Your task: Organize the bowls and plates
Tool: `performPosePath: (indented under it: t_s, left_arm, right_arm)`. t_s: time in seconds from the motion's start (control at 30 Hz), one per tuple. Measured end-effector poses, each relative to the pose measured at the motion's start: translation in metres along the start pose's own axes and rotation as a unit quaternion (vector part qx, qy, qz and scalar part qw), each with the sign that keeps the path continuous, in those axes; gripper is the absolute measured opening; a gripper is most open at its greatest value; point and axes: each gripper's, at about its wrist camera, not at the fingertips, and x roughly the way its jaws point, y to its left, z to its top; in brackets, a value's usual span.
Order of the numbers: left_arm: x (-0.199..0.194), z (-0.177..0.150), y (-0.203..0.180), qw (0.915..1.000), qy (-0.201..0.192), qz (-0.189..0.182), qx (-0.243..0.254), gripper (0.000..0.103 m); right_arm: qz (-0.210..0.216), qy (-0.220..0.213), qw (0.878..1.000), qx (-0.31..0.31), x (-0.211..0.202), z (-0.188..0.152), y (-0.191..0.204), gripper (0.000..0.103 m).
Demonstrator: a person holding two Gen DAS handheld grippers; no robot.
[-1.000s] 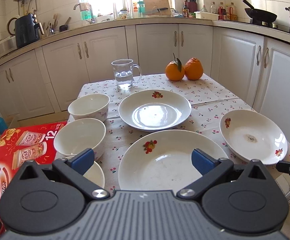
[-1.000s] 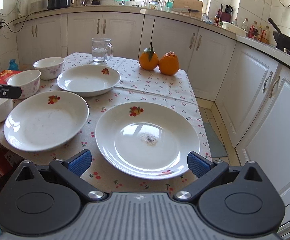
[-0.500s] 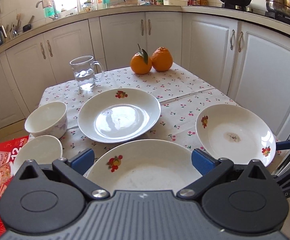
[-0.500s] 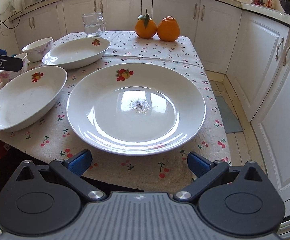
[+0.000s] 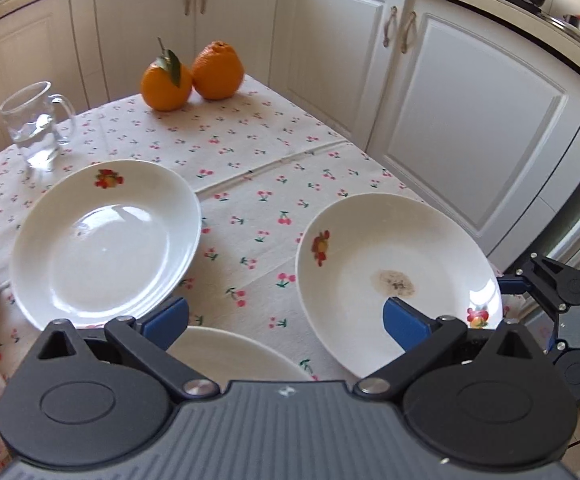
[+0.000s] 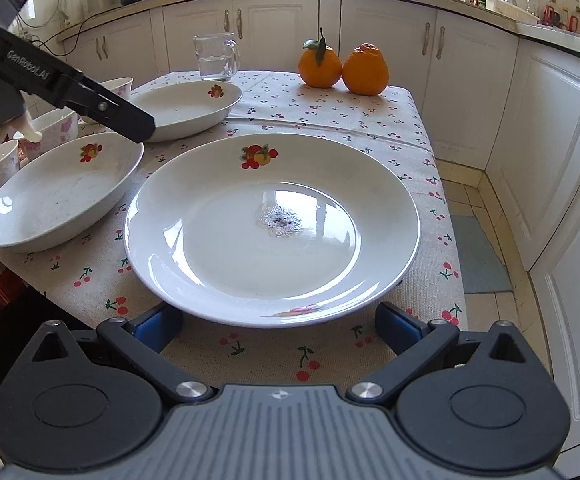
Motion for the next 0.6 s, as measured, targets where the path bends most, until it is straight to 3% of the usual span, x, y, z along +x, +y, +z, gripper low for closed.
performPosePath:
  t_s: [0.23, 0.5, 0.6]
  left_arm:
    - [0.040, 0.024, -0.023, 0.9961, 0.050, -0.036, 0.064, 0.102]
    - [0.079, 0.039, -0.026, 0.9896, 0.104, -0.066, 0.074, 0.099]
    - [0.084, 0.042, -0.026, 0.9881, 0.112, -0.074, 0.075, 0.092]
  right_arm:
    - [0.020, -0.024, 0.999, -0.021, 0.000, -0.005, -0.006, 0.103]
    - [0.033, -0.019, 0.999, -0.034, 0.002, -0.001, -0.008, 0.103]
    - [0.034, -0.015, 0.999, -0.036, 0.002, 0.000, -0.009, 0.103]
